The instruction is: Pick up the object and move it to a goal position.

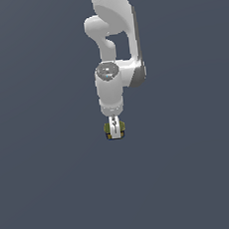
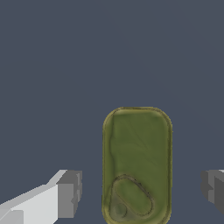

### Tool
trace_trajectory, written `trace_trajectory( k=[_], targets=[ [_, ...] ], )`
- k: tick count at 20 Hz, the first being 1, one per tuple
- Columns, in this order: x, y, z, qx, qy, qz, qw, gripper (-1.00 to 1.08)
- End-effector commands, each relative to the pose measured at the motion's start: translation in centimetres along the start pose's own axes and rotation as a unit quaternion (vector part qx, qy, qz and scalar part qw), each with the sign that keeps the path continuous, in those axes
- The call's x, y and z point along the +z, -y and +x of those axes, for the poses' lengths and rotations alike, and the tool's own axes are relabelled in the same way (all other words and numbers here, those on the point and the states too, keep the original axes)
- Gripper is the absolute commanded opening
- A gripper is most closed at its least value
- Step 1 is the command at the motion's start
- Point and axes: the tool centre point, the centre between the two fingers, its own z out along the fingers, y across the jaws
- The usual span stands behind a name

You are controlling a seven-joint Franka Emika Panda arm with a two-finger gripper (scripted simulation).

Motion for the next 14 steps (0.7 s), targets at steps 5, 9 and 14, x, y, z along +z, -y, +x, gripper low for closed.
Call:
trace_trajectory(
  k=[5,9,14],
  targets=[
    [2.7,-0.1,0.0,0.002,0.0,0.0,1.0,1.0],
    [4.3,-0.1,0.0,0.002,0.0,0.0,1.0,1.0],
    [4.7,-0.1,0.0,0.002,0.0,0.0,1.0,-1.0]
  ],
)
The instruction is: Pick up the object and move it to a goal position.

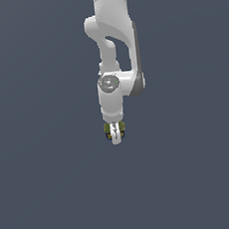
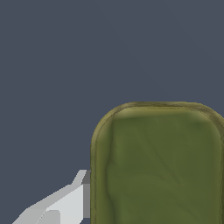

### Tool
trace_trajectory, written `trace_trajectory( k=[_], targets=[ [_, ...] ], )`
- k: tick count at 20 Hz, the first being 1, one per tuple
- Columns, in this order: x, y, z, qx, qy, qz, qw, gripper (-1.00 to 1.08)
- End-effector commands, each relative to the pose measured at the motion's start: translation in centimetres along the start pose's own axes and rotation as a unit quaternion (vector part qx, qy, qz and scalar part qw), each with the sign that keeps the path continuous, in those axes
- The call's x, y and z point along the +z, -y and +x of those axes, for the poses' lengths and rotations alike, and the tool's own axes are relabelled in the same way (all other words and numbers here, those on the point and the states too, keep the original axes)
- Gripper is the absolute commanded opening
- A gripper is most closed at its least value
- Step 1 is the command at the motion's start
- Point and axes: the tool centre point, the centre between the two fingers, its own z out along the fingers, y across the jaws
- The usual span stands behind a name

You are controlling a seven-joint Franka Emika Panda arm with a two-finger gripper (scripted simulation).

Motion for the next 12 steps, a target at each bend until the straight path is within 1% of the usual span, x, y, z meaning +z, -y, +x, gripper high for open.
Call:
trace_trajectory(
  k=[1,12],
  targets=[
    [0.09,0.03,0.0,0.0,0.0,0.0,1.0,-1.0],
    [-0.12,0.09,0.01,0.0,0.0,0.001,1.0,-1.0]
  ],
)
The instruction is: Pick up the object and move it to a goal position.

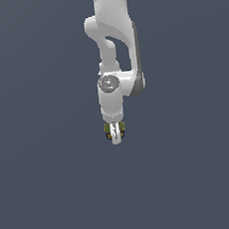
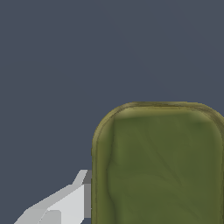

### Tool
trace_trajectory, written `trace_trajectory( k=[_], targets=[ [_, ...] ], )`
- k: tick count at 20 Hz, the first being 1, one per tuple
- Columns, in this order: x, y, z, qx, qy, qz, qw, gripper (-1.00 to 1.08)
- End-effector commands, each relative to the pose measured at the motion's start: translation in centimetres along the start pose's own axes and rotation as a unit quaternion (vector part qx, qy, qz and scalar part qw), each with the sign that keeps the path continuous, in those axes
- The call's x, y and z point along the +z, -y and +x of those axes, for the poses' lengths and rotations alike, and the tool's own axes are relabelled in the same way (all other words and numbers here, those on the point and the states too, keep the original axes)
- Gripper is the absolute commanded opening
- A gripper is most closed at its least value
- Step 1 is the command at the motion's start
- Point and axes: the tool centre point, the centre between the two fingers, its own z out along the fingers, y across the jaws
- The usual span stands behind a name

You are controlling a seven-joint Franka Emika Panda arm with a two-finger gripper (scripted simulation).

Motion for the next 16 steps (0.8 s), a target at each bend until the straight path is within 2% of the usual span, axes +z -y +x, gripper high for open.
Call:
trace_trajectory(
  k=[1,8,16],
  targets=[
    [-0.3,0.1,0.0,0.0,0.0,0.001,1.0,-1.0],
    [-3.2,0.5,0.3,0.0,0.0,0.0,1.0,-1.0],
    [-9.8,1.5,1.1,0.001,-0.001,0.0,1.0,-1.0]
  ],
)
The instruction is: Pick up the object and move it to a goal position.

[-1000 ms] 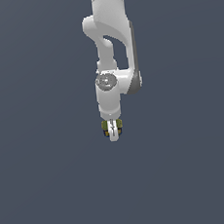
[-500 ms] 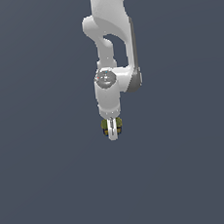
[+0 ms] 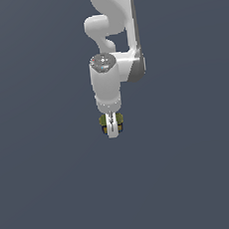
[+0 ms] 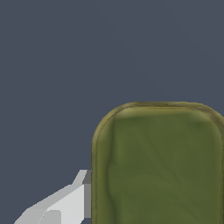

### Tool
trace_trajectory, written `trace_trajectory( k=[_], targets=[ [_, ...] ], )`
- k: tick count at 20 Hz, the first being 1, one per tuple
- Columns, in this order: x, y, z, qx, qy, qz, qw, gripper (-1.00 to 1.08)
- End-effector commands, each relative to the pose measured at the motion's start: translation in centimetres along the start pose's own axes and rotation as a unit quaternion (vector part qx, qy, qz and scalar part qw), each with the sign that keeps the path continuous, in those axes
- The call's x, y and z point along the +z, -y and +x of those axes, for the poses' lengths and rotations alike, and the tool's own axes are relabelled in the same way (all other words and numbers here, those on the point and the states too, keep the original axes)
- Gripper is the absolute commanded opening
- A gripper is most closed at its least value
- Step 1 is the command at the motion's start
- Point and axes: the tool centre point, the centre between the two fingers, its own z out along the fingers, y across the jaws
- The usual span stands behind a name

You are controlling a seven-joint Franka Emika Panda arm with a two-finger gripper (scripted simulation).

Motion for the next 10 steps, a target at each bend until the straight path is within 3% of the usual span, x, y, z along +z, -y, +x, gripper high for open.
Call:
trace_trajectory(
  k=[1,10],
  targets=[
    [-2.8,0.5,0.3,0.0,0.0,0.002,1.0,-1.0],
    [-12.5,2.1,1.4,0.001,-0.001,0.002,1.0,-1.0]
  ],
)
